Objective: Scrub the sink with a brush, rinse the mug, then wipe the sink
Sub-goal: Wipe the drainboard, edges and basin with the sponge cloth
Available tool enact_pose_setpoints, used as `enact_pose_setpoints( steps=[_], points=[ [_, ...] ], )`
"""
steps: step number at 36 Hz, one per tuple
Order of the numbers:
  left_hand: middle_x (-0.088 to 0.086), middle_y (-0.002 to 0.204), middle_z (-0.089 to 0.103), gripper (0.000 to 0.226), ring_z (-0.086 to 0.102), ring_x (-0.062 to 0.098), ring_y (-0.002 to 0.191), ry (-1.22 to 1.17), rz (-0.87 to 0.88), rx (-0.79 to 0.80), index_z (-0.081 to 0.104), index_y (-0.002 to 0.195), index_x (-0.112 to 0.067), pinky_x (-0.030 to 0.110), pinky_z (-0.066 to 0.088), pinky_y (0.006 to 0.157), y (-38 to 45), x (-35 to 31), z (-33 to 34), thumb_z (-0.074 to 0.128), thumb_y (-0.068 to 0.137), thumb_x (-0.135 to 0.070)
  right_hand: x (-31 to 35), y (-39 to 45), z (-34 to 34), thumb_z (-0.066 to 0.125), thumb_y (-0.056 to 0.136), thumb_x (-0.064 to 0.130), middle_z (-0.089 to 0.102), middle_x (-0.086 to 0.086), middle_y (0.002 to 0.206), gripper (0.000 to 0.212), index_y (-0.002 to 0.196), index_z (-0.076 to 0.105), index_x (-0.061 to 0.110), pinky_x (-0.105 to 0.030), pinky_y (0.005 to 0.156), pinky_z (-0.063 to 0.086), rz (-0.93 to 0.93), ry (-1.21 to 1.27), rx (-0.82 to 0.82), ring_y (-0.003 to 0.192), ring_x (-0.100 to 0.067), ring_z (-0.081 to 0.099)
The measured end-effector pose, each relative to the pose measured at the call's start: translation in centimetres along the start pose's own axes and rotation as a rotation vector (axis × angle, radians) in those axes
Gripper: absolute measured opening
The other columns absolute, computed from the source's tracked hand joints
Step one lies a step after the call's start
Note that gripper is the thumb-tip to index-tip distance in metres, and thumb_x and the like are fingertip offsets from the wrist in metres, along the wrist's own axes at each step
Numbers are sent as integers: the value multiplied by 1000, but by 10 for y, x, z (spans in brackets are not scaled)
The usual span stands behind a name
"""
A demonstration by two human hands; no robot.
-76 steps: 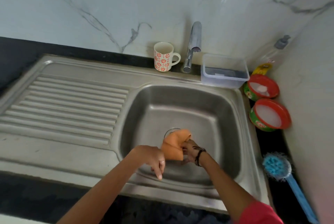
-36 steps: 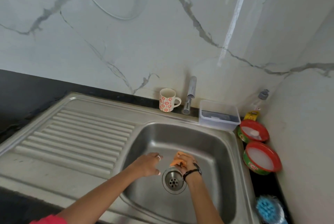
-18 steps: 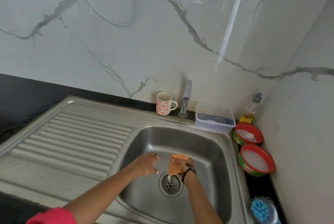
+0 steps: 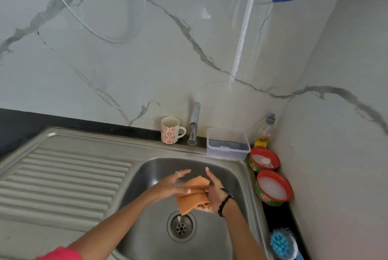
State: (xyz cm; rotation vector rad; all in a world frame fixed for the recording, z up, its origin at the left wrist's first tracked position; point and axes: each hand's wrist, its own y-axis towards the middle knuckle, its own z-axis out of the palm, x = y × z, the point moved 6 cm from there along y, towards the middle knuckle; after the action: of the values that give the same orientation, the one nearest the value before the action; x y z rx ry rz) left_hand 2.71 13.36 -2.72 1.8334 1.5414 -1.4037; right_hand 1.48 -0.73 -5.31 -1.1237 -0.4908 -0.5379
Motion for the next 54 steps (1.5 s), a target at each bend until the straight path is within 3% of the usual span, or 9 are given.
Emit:
enact_pose_setpoints(
  steps=[7, 10, 14, 21, 26, 34, 42, 49, 54],
  points=[
    [-4, 126, 49, 101, 52, 15, 113, -324, -121, -8, 30, 139, -25, 37, 47, 95, 22, 4, 18, 82, 57, -52, 25, -27, -1, 43, 85, 63, 57, -9, 111, 52, 113, 52, 20, -32, 70, 55, -44, -161, 88, 97, -22, 58],
    [0, 128, 49, 101, 52, 20, 113, -544, -120, -35, 30, 136, -30, 39, 49, 88, 24, 2, 20, 83, 52, -52, 33, -30, -6, 73, 74, 32, 57, -7, 104, 56, 122, 48, 17, -28, 67, 56, -84, -239, 82, 92, -19, 60],
    [8, 126, 55, 75, 54, 26, 113, -896, -197, -35, 36, 137, -22, 41, 48, 79, 27, -5, 25, 65, 74, -51, 46, -26, -19, 59, 83, -8, 59, -1, 103, 54, 129, 44, 15, -28, 82, 51, -198, -340, 47, 93, -14, 58],
    [16, 123, 58, 70, 54, 36, 114, -1133, -292, -35, 50, 124, -17, 53, 44, 90, 40, -13, 31, 32, 84, -72, 82, -38, -16, 68, 71, -13, 53, 7, 102, 67, 126, 47, 18, -29, 77, 55, -350, -760, -52, 106, -18, 52],
    [25, 113, 59, 62, 55, 40, 102, -1236, -310, -74, 56, 112, -7, 50, 48, 77, 50, -16, 31, 44, 86, -61, 108, -39, -41, 65, 74, -7, 58, -7, 97, 30, 97, 57, 11, -31, 73, 51, -475, -569, -351, 88, -22, 56],
    [18, 121, 52, 40, 54, 30, 101, -727, -318, -244, 43, 123, -6, 33, 52, 55, 73, -32, 9, 60, 87, -3, 133, -35, -77, 57, 76, 28, 63, -11, 105, 36, 105, 59, 7, -39, 91, 48, -550, -678, -696, 98, -28, 60],
    [6, 88, 57, 16, 54, 14, 81, -320, -107, -337, 49, 85, -13, 30, 48, 76, 124, -105, -17, 49, 87, 3, 193, -33, -101, 50, 88, 4, 51, -13, 126, 41, 129, 43, 2, -27, 82, 38, -563, -602, -783, 111, -27, 51],
    [13, 114, 56, 41, 54, 30, 109, 122, 29, -368, 39, 127, -2, 29, 41, 81, 179, -151, -32, 37, 88, 10, 246, -19, -103, 53, 80, -4, 52, -13, 106, 69, 138, 20, 13, -24, 61, 39, -599, -687, -782, 86, -28, 54],
    [20, 132, 43, 53, 48, 31, 119, 271, 62, -329, 17, 146, -10, 25, 38, 98, 208, -141, -19, 38, 97, -6, 256, 17, -95, 39, 85, -10, 39, -16, 132, 66, 142, 21, 19, -38, 89, 48, -575, -1119, -799, 108, -35, 54]
  ],
)
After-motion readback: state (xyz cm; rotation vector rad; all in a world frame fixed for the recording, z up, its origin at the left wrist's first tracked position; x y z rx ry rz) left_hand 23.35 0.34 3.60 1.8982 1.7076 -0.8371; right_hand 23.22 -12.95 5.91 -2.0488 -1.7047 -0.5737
